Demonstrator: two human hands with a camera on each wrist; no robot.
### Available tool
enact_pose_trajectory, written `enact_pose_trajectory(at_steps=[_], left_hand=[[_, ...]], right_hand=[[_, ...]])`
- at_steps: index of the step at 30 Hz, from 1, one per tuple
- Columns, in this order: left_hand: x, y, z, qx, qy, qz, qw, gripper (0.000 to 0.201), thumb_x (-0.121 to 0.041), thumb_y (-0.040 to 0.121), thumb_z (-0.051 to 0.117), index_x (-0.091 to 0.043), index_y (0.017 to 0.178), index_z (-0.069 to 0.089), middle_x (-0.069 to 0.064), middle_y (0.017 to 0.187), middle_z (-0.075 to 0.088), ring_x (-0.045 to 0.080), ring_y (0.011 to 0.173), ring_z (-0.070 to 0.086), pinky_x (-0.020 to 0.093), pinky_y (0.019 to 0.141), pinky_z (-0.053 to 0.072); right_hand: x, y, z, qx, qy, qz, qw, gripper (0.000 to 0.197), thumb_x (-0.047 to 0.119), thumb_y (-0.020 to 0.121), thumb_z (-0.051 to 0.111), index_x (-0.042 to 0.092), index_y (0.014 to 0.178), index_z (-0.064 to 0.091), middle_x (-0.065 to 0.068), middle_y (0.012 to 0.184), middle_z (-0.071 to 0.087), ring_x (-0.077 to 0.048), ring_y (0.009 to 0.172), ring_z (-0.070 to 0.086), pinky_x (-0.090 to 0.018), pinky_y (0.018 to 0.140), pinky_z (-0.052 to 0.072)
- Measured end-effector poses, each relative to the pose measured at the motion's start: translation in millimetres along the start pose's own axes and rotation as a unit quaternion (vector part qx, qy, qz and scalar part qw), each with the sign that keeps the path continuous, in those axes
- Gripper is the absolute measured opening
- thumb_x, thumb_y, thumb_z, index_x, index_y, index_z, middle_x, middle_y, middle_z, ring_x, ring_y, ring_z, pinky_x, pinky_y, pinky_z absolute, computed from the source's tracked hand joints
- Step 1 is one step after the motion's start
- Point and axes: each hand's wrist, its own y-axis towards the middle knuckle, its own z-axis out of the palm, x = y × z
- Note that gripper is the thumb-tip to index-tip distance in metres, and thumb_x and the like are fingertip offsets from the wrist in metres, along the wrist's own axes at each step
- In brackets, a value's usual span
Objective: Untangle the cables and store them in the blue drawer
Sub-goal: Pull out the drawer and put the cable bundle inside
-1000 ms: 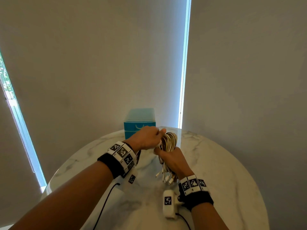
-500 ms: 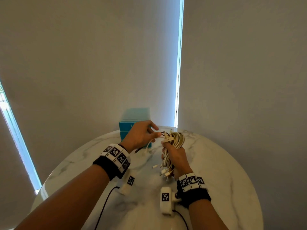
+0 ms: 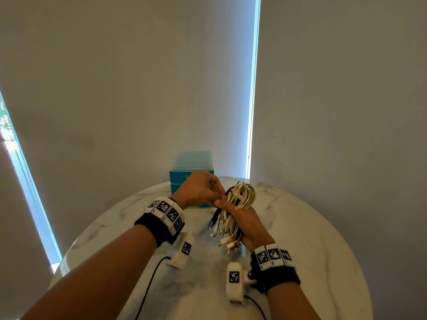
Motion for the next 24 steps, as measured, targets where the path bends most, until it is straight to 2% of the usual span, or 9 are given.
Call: enact_pose_trajectory(at_steps=[3,6,8,11,14,16,18,20,24], left_hand=[[6,1,-1,0.029,-0.004,0.007,1.0,0.011,-0.017,0.087,0.089,-0.013,0.097,0.085,-0.005,0.086,0.083,0.016,0.088,0.081,0.033,0.092,0.064],[6,4,0,0.041,-0.002,0.007,0.999,0.017,-0.029,0.094,0.083,-0.015,0.104,0.085,-0.002,0.094,0.084,0.015,0.092,0.079,0.033,0.092,0.063],[7,10,2,0.007,0.089,-0.003,0.996,0.027,-0.043,0.102,0.071,-0.021,0.111,0.083,-0.002,0.104,0.082,0.018,0.097,0.076,0.039,0.087,0.063],[24,20,-9,-0.139,0.326,-0.025,0.935,0.036,-0.05,0.106,0.057,-0.026,0.122,0.078,0.004,0.127,0.065,0.026,0.121,0.058,0.045,0.093,0.057],[55,20,-23,-0.171,0.389,-0.067,0.903,0.033,-0.045,0.102,0.06,-0.031,0.129,0.071,0.006,0.15,0.042,0.029,0.137,0.039,0.049,0.104,0.05],[75,18,-25,-0.139,0.416,-0.096,0.893,0.039,-0.045,0.101,0.06,-0.036,0.139,0.063,0.007,0.162,0.028,0.033,0.145,0.032,0.053,0.111,0.044],[89,15,-24,-0.11,0.436,-0.103,0.887,0.048,-0.044,0.102,0.059,-0.038,0.149,0.053,0.007,0.168,0.019,0.036,0.15,0.026,0.056,0.115,0.041],[94,16,-22,-0.097,0.435,-0.095,0.89,0.052,-0.042,0.102,0.06,-0.038,0.153,0.048,0.006,0.171,0.018,0.037,0.152,0.023,0.058,0.117,0.04],[84,18,-22,-0.104,0.384,-0.108,0.911,0.041,-0.038,0.101,0.062,-0.034,0.142,0.059,0.003,0.171,0.019,0.037,0.151,0.023,0.058,0.113,0.045]], right_hand=[[-6,4,0,-0.02,-0.009,0.008,1.0,0.043,0.027,0.073,0.096,0.013,0.111,0.081,-0.007,0.087,0.08,-0.021,0.077,0.073,-0.038,0.071,0.058],[-14,12,-2,-0.029,0.032,0.04,0.998,0.048,0.027,0.07,0.098,0.008,0.111,0.081,-0.016,0.097,0.082,-0.026,0.08,0.077,-0.041,0.077,0.061],[-19,15,0,-0.014,0.067,0.08,0.994,0.039,0.023,0.077,0.091,0.001,0.106,0.078,-0.021,0.099,0.08,-0.034,0.082,0.077,-0.049,0.083,0.063],[-25,12,7,0.006,0.179,0.099,0.979,0.013,0.02,0.072,0.079,0.008,0.076,0.076,-0.017,0.085,0.075,-0.03,0.075,0.072,-0.045,0.078,0.058],[-32,15,15,-0.002,0.249,0.076,0.966,0.02,0.028,0.072,0.072,0.013,0.06,0.075,-0.016,0.08,0.074,-0.028,0.071,0.07,-0.042,0.077,0.054],[-38,25,18,-0.022,0.265,0.07,0.962,0.024,0.025,0.083,0.07,0.012,0.064,0.076,-0.015,0.084,0.076,-0.028,0.075,0.07,-0.043,0.082,0.055],[-44,40,23,-0.034,0.272,0.083,0.958,0.02,0.021,0.097,0.065,0.009,0.085,0.075,-0.015,0.093,0.078,-0.029,0.076,0.074,-0.044,0.08,0.059],[-49,55,27,-0.031,0.255,0.105,0.961,0.01,0.017,0.094,0.066,0.01,0.102,0.067,-0.015,0.096,0.075,-0.029,0.072,0.075,-0.043,0.072,0.062],[-53,80,32,-0.007,0.211,0.13,0.969,0.031,0.02,0.08,0.078,0.01,0.108,0.069,-0.018,0.097,0.071,-0.035,0.076,0.07,-0.045,0.072,0.057]])
